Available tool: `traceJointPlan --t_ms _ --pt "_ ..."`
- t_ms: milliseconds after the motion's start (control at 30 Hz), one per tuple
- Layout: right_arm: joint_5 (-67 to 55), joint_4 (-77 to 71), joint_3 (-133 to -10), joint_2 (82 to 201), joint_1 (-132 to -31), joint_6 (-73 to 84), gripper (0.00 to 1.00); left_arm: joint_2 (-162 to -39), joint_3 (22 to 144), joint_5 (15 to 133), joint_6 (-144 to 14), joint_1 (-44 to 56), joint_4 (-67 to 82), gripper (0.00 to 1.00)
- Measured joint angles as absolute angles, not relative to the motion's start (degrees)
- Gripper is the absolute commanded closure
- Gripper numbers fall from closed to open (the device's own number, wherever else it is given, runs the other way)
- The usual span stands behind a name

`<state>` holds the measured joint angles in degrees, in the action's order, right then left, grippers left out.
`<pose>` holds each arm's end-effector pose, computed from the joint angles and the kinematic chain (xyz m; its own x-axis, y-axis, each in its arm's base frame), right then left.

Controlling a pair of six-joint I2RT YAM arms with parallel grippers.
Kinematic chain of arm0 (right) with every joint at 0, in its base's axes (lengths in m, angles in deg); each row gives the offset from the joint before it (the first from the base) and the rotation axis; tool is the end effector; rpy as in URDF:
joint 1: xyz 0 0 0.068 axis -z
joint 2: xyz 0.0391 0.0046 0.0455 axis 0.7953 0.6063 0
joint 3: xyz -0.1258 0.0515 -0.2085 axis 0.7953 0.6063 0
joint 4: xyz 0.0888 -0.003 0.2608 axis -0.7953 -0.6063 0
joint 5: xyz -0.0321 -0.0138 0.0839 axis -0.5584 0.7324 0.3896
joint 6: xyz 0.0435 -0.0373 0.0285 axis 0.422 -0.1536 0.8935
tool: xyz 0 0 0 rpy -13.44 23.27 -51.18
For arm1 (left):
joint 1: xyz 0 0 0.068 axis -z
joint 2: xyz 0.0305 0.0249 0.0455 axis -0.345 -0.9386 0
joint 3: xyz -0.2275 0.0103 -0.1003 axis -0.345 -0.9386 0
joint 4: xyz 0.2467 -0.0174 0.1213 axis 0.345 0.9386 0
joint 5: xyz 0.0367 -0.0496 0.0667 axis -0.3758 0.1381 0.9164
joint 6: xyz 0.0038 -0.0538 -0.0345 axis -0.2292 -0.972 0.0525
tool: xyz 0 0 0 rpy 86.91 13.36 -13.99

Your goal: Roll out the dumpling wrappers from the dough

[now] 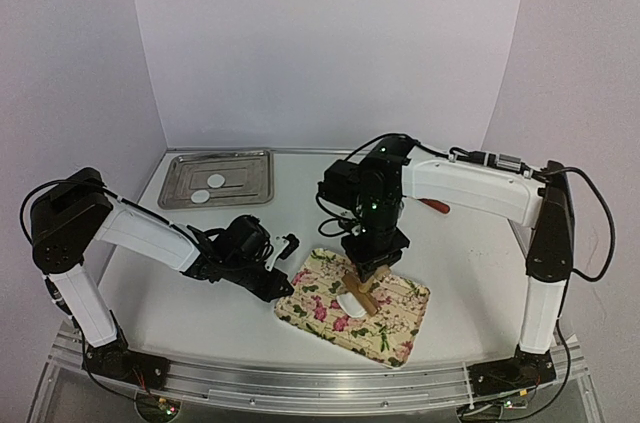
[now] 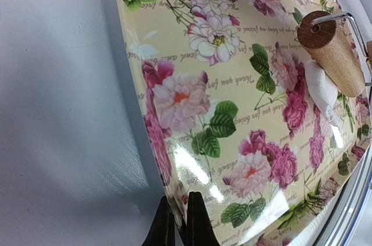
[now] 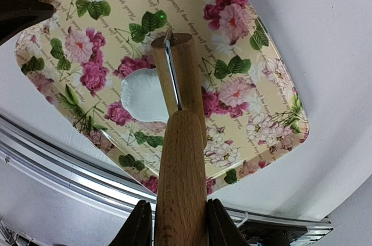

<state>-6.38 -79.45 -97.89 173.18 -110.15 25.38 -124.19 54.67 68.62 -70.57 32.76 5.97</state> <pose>0.2006 0.3266 0.2233 -0.8577 -0.5137 0.0238 -0.5062 0.8515 0.1370 0.1900 -0.2715 0.0733 -0.7104 0.4597 -0.5329 0.6829 0.6333 -0.3639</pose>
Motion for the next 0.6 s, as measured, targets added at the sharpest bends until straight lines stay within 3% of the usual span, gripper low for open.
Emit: traceJointPlan --t_ms 600 --pt "-5.73 -80.28 -96.53 174.43 -109.45 25.07 1.00 -124.19 54.67 68.62 -70.56 32.76 5.97 1.00"
